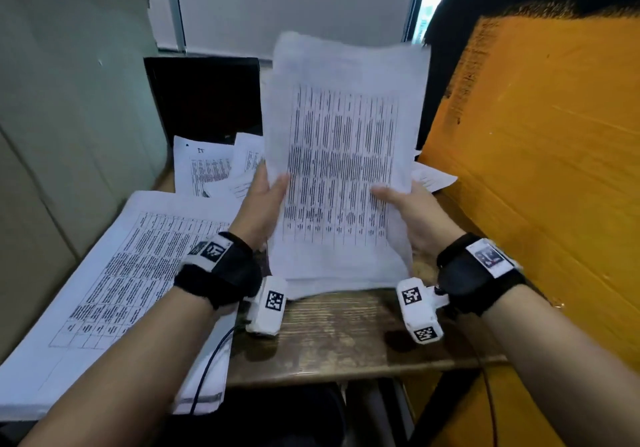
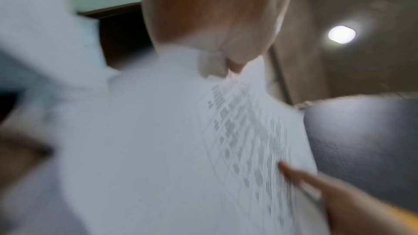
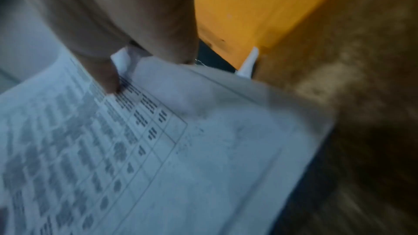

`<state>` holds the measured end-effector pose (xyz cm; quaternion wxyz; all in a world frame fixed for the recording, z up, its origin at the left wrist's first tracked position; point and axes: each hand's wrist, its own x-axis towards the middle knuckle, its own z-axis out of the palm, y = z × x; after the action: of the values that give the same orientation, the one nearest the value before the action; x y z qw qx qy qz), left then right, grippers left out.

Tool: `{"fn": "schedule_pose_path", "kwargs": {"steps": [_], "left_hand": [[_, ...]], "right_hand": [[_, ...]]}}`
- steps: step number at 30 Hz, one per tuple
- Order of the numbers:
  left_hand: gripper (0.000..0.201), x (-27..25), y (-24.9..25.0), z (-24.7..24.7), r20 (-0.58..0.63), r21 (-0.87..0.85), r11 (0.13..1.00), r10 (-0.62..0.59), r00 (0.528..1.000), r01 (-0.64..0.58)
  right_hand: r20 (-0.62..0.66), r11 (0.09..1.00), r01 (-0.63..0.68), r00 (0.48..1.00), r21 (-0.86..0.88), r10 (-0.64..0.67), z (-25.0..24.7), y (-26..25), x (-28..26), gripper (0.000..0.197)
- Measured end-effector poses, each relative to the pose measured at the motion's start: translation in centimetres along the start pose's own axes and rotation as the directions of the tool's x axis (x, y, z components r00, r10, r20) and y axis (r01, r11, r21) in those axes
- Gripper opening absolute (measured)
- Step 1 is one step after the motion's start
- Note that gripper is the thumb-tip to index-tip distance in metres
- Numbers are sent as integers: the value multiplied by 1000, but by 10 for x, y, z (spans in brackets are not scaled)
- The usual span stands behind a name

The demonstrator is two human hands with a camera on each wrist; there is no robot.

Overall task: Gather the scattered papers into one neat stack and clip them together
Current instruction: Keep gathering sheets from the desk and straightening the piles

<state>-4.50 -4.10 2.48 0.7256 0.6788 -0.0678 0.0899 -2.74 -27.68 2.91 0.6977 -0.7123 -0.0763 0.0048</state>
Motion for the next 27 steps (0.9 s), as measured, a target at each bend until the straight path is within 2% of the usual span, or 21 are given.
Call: {"fn": "schedule_pose_path", "kwargs": {"steps": [1, 3, 4, 6, 7, 9, 12, 14, 15, 17, 19, 21, 23, 24, 25, 27], "left_hand": [[49, 2, 12, 4, -56, 43, 993, 112, 992, -109], [44, 3, 40, 11, -119, 171, 924, 364, 924, -342], [39, 4, 53, 12, -123, 223, 874, 465, 877, -432], [27, 8, 75, 15, -124, 280, 798, 581, 804, -534], [24, 9, 83, 16, -135, 292, 781, 604, 785, -551], [23, 10, 89, 14, -175, 298, 785, 604, 778, -542], [40, 13, 82, 9, -258, 271, 839, 536, 804, -472], [49, 13, 75, 8, -297, 230, 875, 480, 825, -426], [49, 13, 74, 10, -310, 211, 888, 458, 833, -410], [36, 14, 75, 20, -324, 226, 886, 461, 826, -406], [18, 16, 84, 31, -357, 243, 848, 530, 769, -471], [18, 18, 97, 35, -408, 232, 810, 584, 702, -539], [21, 21, 102, 30, -417, 253, 790, 609, 674, -558], [23, 23, 100, 24, -407, 274, 800, 599, 689, -534], [29, 22, 95, 17, -390, 283, 832, 555, 735, -478], [60, 22, 76, 3, -318, 271, 912, 387, 865, -308]], "right_hand": [[-48, 992, 119, 991, -51, -122, 6, -17, -4, 42], [-90, 927, 333, 932, -173, -352, 15, -47, -11, 37], [-104, 888, 397, 898, -232, -428, 18, -60, -14, 34], [-109, 834, 460, 853, -305, -510, 23, -78, -18, 29], [-88, 826, 471, 851, -311, -518, 25, -84, -20, 29], [-19, 839, 465, 872, -283, -490, 25, -88, -24, 33], [-11, 878, 450, 889, -164, -458, 21, -85, -29, 48], [-20, 899, 433, 900, -69, -435, 20, -82, -28, 51], [-15, 913, 408, 913, -20, -408, 23, -82, -28, 51], [-38, 936, 351, 936, 34, -350, 31, -82, -26, 52], [-115, 927, 372, 923, 37, -366, 43, -90, -23, 40], [-180, 905, 422, 895, 47, -408, 50, -104, -20, 23], [-198, 903, 424, 893, 72, -404, 49, -112, -18, 29], [-179, 909, 409, 903, 78, -391, 46, -108, -17, 37], [-142, 925, 374, 921, 70, -362, 41, -100, -17, 46], [-11, 974, 225, 974, 2, -225, 32, -71, -18, 56]]}}
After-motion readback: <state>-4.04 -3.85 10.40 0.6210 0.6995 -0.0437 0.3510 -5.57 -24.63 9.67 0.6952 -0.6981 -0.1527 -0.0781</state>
